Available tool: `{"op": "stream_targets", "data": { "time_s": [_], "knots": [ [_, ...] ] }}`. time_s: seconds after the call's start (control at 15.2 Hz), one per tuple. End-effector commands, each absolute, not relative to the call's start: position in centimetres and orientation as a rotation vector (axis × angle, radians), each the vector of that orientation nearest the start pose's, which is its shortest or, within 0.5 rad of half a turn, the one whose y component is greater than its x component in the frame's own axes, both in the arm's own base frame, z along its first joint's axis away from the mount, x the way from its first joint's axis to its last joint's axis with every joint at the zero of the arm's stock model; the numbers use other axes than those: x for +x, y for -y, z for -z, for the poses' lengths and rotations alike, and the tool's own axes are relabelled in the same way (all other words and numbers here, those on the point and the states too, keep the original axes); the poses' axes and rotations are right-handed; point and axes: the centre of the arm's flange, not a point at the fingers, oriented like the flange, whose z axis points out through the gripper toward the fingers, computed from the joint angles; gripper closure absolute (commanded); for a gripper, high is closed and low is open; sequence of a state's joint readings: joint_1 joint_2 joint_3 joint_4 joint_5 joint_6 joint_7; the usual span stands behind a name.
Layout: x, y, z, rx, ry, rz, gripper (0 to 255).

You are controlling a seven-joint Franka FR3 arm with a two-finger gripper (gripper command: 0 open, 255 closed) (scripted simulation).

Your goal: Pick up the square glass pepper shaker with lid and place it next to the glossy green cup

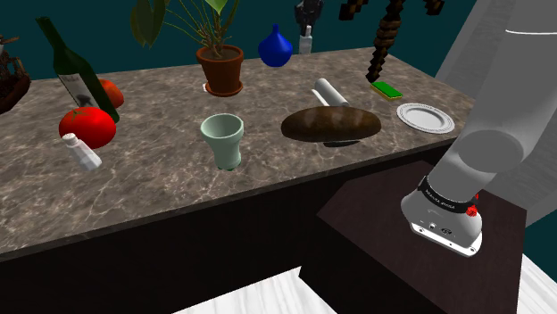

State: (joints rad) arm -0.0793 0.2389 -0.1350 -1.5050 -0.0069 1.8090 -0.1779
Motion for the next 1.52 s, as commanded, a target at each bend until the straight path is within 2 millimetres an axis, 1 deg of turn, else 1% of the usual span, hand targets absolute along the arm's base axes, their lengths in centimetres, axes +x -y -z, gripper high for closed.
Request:
{"op": "stream_targets", "data": {
  "time_s": [0.0, 0.33, 0.4, 1.45],
  "knots": [
    [62.8, 12.8, -54.7, -3.191, -0.048, 0.092, 255],
    [62.8, 12.8, -57.3, -3.191, -0.048, 0.092, 255],
    [62.8, 12.8, -57.4, -3.191, -0.048, 0.092, 255],
    [57.0, -7.5, -57.4, -3.191, -0.048, 0.092, 255]
  ]
}}
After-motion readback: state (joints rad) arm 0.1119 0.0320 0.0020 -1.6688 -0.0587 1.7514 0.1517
